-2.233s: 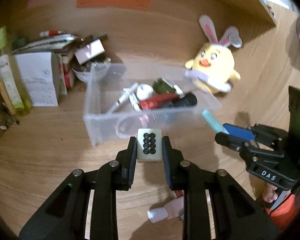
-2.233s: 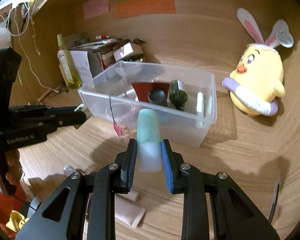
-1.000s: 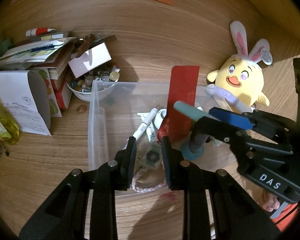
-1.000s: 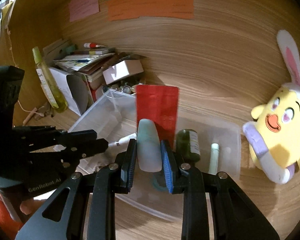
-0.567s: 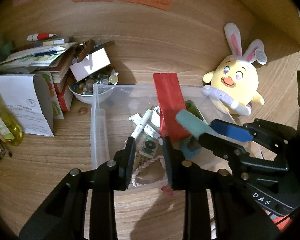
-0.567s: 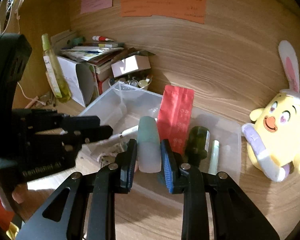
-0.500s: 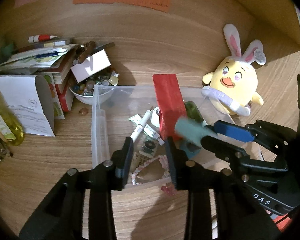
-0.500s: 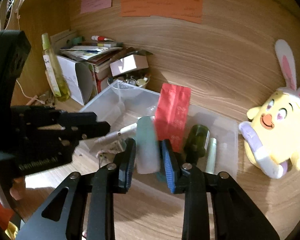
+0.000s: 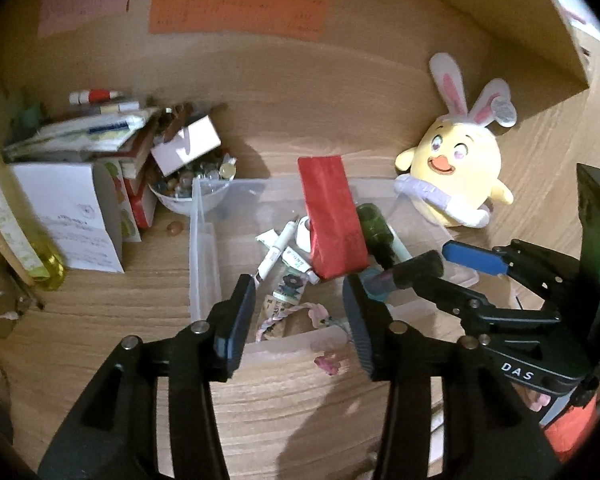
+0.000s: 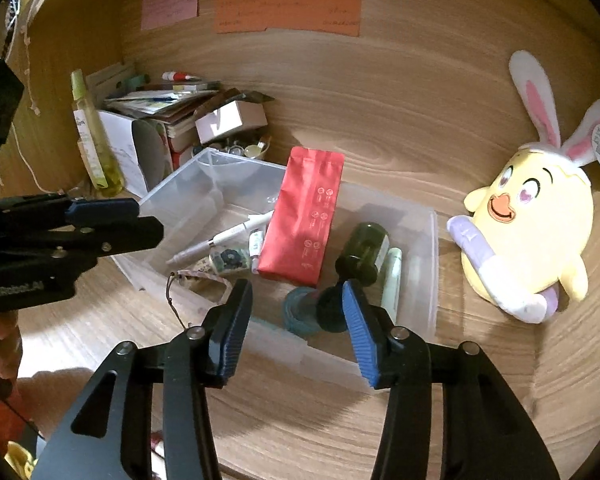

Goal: Organize objects
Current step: 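Place the dotted tile and mint-green tube into the clear box, open both tools, then grasp the white tube with the right tool while the left tool grasps the blue Max box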

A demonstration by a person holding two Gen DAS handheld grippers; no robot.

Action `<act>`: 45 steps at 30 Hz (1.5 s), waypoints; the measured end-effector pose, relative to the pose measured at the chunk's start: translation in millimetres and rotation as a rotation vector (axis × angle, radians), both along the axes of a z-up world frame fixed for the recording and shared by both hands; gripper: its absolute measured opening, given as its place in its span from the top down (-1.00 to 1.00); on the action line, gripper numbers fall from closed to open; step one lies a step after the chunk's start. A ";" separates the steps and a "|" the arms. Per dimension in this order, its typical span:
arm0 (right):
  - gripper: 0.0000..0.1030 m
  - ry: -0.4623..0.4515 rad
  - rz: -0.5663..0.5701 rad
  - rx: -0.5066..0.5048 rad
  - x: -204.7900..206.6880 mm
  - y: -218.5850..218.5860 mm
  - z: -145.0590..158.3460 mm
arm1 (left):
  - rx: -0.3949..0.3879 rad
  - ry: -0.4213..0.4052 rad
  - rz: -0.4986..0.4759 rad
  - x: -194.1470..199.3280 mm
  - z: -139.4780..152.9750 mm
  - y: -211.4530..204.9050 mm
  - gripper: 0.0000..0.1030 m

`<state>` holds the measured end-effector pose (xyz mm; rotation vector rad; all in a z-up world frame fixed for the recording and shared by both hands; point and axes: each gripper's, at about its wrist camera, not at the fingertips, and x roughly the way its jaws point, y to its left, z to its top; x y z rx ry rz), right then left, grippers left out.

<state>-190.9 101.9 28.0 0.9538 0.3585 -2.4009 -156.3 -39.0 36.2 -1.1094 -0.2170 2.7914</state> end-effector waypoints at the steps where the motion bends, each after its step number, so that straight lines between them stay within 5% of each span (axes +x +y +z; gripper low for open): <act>1: 0.15 0.003 0.002 -0.004 2.1 1.1 1.8 | -0.009 0.015 -0.001 5.7 5.3 1.5 -0.01; 11: -0.24 0.039 0.040 -0.086 49.3 28.7 20.3 | -0.080 0.093 0.003 63.0 22.8 15.1 -0.68; 17: -0.24 -0.003 0.064 -0.091 75.8 35.3 -2.6 | -0.116 0.030 -0.008 88.1 -8.2 25.2 -0.70; 25: -0.24 -0.132 0.060 -0.094 95.2 42.7 -51.9 | -0.072 -0.108 -0.012 114.5 -61.1 31.3 -0.70; 39: -0.22 -0.175 0.090 0.042 83.3 20.0 -76.5 | -0.043 -0.168 -0.094 138.7 -86.6 77.0 -0.71; 45: 0.21 -0.180 0.094 0.078 74.9 23.4 -81.8 | -0.063 -0.172 -0.104 135.3 -92.7 89.2 -0.70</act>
